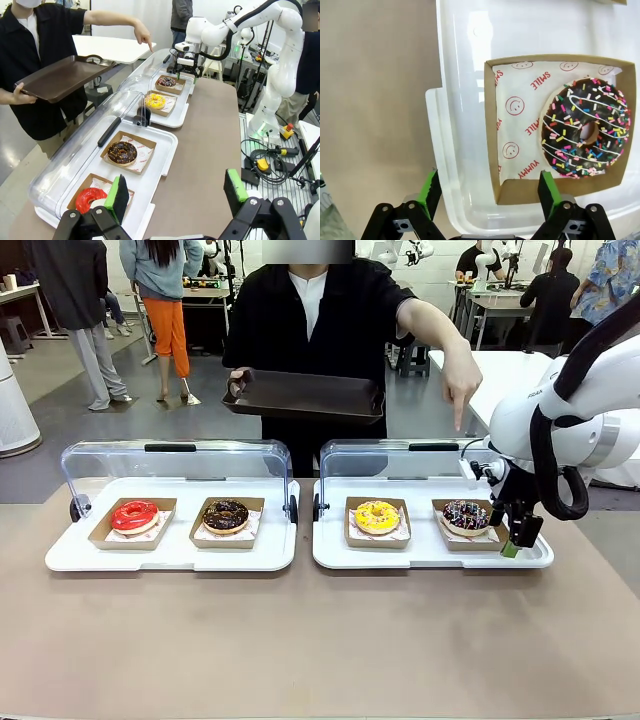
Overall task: Provide the desired donut to the person.
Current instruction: Pick up and lift the Paper togo box containing the Donut pointed at by the person.
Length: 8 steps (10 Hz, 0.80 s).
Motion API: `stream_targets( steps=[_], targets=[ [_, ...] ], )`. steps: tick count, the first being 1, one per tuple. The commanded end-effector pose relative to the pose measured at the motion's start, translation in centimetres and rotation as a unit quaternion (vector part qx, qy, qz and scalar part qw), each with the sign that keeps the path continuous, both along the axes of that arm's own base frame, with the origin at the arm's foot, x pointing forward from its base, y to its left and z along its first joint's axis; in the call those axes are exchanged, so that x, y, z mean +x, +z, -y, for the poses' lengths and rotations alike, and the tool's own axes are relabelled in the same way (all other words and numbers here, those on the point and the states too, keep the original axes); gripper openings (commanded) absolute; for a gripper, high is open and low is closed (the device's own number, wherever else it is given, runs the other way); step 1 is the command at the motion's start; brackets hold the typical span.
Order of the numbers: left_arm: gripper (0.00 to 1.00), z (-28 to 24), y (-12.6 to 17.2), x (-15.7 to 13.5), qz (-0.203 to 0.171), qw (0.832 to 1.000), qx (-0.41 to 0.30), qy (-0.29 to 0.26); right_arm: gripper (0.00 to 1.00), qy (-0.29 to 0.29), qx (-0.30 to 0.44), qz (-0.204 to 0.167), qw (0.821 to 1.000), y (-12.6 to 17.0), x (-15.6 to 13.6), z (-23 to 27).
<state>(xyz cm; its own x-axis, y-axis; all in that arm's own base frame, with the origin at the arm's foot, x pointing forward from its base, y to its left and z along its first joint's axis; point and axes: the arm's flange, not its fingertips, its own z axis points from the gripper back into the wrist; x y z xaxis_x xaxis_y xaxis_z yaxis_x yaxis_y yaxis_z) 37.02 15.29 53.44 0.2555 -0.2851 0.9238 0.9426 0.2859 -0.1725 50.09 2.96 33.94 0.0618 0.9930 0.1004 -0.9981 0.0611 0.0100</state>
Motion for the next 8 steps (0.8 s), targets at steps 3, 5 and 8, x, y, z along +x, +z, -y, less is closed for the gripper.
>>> stream_targets(
  steps=[3,5,8],
  targets=[
    [1.0,0.05,0.32,0.11,-0.002,1.0,-0.005,0.008,0.95,-0.013,-0.012,0.001,1.0,-0.23,0.91,-0.11],
    [1.0,0.05,0.32,0.11,-0.002,1.0,-0.005,0.008,0.89,-0.01,-0.013,-0.004,1.0,-0.41,0.85,-0.18],
    [1.0,0.05,0.32,0.11,-0.002,1.0,-0.005,0.008,0.59,-0.007,-0.014,-0.008,1.0,-0.53,0.78,-0.2]
  ],
)
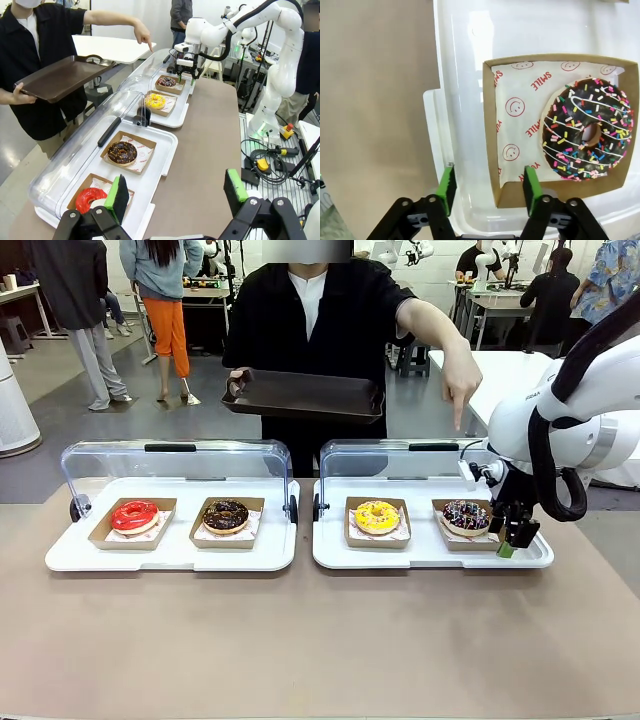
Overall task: Provide the desired donut to the person.
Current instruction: Pick up and lift the Paper togo box containing the Donut pointed at by the person.
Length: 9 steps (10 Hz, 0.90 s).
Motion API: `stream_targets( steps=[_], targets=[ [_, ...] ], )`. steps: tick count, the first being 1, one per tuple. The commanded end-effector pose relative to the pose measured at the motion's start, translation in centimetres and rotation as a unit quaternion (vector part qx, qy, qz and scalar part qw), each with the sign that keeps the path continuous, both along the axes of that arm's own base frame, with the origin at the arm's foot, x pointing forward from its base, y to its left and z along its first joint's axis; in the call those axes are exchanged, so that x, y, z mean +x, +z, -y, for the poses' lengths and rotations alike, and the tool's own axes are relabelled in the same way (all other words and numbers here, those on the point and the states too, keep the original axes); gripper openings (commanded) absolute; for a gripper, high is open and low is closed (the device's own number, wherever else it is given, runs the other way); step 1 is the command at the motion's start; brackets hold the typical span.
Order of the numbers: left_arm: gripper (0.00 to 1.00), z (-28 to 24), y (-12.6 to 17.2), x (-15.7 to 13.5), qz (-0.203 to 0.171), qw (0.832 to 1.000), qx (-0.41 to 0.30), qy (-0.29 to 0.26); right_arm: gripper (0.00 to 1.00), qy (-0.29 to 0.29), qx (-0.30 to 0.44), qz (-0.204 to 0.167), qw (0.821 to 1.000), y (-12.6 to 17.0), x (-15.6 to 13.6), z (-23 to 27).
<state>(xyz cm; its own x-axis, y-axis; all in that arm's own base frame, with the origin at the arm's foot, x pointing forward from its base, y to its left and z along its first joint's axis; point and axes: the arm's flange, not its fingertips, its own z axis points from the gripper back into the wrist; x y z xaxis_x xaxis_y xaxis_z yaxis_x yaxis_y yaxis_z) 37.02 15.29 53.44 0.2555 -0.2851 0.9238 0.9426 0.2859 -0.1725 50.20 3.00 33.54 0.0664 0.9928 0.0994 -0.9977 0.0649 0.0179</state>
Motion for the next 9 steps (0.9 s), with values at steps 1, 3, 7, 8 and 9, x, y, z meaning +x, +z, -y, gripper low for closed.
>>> stream_targets(
  steps=[1,3,7,8,9],
  targets=[
    [1.0,0.05,0.32,0.11,-0.002,1.0,-0.005,0.008,0.5,-0.004,-0.013,-0.005,1.0,-0.21,0.66,-0.09],
    [1.0,0.05,0.32,0.11,-0.002,1.0,-0.005,0.008,0.3,-0.004,-0.012,-0.005,1.0,-0.38,0.64,0.06],
    [1.0,0.05,0.32,0.11,-0.002,1.0,-0.005,0.008,0.0,0.0,-0.011,-0.005,1.0,-0.42,0.55,-0.02],
    [1.0,0.05,0.32,0.11,-0.002,1.0,-0.005,0.008,0.0,0.003,-0.012,-0.005,1.0,-0.4,0.52,-0.04],
    [1.0,0.05,0.32,0.11,-0.002,1.0,-0.005,0.008,0.0,0.005,-0.012,-0.005,1.0,-0.37,0.5,0.01]
  ],
)
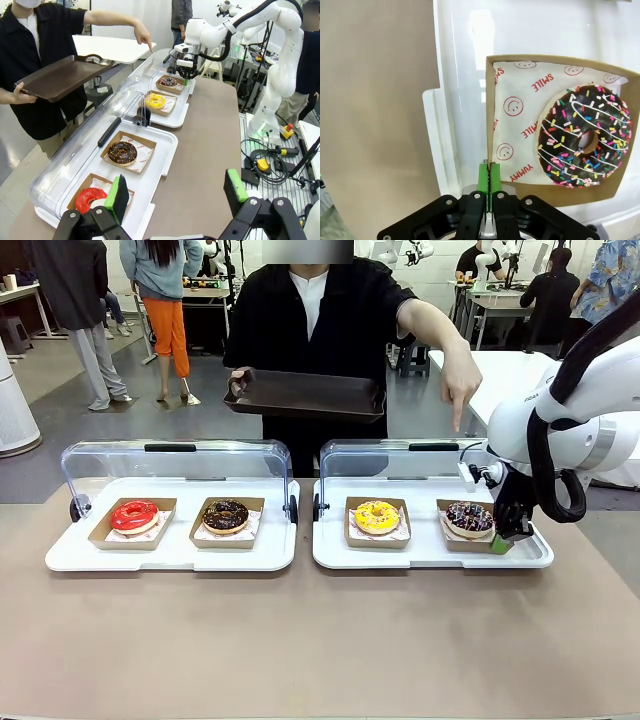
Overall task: Provide the desired donut to the person.
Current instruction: Pick up and lift the Paper togo box containing the Donut pointed at by the person.
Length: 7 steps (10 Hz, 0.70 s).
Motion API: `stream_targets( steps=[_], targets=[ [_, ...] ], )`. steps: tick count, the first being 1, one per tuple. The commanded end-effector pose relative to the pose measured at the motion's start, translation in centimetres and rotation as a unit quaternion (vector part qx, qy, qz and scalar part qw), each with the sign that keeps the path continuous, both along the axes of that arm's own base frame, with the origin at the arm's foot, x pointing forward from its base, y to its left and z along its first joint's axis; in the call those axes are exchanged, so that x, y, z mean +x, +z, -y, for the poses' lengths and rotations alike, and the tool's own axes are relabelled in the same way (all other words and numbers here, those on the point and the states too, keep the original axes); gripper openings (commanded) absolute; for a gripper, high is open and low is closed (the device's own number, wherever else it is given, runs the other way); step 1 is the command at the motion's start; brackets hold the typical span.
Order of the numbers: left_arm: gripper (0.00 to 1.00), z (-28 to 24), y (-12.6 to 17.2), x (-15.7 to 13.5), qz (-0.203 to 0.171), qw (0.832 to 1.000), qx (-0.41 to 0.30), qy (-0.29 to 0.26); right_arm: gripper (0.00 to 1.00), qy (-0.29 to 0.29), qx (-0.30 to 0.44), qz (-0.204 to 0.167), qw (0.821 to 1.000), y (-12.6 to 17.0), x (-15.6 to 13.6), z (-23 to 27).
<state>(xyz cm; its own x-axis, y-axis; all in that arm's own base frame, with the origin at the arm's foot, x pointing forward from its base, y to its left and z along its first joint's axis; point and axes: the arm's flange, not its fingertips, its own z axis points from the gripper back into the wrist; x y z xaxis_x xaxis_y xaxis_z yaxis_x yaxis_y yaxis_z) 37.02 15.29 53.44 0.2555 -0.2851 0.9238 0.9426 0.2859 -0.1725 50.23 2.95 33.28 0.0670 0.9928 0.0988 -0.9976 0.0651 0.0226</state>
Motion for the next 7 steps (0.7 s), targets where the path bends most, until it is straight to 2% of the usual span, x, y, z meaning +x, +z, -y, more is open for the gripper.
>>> stream_targets(
  steps=[1,4,7],
  targets=[
    [1.0,0.0,0.3,0.1,-0.002,1.0,-0.005,0.008,0.0,0.008,-0.012,-0.003,1.0,-0.1,0.5,0.0],
    [1.0,0.0,0.3,0.1,-0.002,1.0,-0.005,0.008,0.0,0.028,-0.012,-0.002,1.0,1.1,-0.3,-0.8],
    [1.0,0.0,0.3,0.1,-0.002,1.0,-0.005,0.008,0.0,0.072,-0.025,0.024,0.997,7.2,-3.7,-3.1]
  ],
)
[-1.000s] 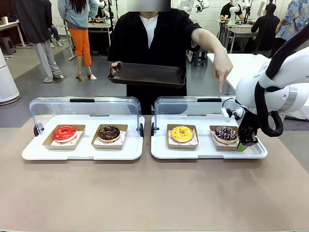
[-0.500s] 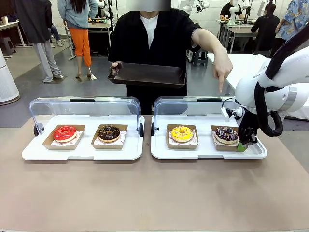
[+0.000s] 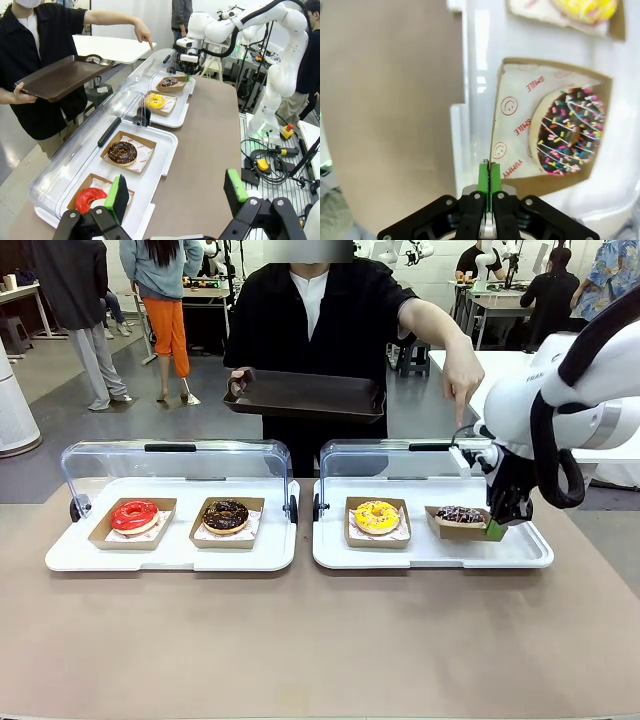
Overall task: Provide the desired donut to the person.
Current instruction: Pick up and lift the Paper togo box containing the Donut pointed at by the person.
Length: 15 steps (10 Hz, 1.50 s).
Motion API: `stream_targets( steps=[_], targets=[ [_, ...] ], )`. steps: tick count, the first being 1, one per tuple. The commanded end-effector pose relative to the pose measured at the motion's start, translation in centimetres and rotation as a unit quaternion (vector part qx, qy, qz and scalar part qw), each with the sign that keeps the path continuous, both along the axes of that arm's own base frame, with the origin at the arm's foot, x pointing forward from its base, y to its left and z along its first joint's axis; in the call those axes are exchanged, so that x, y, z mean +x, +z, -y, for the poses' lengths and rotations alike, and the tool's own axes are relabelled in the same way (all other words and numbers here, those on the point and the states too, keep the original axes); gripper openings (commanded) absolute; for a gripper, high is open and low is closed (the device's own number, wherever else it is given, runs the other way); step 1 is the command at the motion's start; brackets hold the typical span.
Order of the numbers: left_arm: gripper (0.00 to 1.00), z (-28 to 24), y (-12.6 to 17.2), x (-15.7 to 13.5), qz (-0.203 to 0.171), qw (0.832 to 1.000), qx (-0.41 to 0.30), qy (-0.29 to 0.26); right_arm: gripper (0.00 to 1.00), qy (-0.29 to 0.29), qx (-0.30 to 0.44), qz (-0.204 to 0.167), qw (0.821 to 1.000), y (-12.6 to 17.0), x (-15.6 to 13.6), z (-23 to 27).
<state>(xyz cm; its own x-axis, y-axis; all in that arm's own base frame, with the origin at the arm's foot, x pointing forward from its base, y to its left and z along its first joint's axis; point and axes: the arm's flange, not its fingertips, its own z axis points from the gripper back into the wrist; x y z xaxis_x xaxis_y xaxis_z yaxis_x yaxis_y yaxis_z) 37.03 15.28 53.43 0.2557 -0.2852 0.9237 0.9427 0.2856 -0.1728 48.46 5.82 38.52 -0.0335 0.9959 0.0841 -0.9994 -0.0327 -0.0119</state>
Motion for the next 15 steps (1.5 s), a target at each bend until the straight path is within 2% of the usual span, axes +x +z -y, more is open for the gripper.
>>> stream_targets(
  steps=[1,6,8,10,12,15],
  targets=[
    [1.0,0.0,0.3,0.1,-0.002,1.0,-0.005,0.008,0.0,0.03,-0.024,0.016,0.999,4.2,-3.2,-0.8],
    [1.0,0.0,0.3,0.1,-0.002,1.0,-0.005,0.008,0.0,0.061,-0.048,0.031,0.996,13.7,-11.1,-2.0],
    [1.0,0.0,0.3,0.1,-0.002,1.0,-0.005,0.008,0.0,0.059,-0.053,0.052,0.996,17.1,-13.2,-2.2],
    [1.0,0.0,0.3,0.1,-0.002,1.0,-0.005,0.008,0.0,0.054,-0.051,0.075,0.994,20.0,-13.5,-2.4],
    [1.0,0.0,0.3,0.1,-0.002,1.0,-0.005,0.008,0.0,0.051,-0.05,0.063,0.996,22.2,-12.1,-2.9],
    [1.0,0.0,0.3,0.1,-0.002,1.0,-0.005,0.008,0.0,0.035,-0.049,0.047,0.997,23.9,-8.7,-3.9]
  ],
)
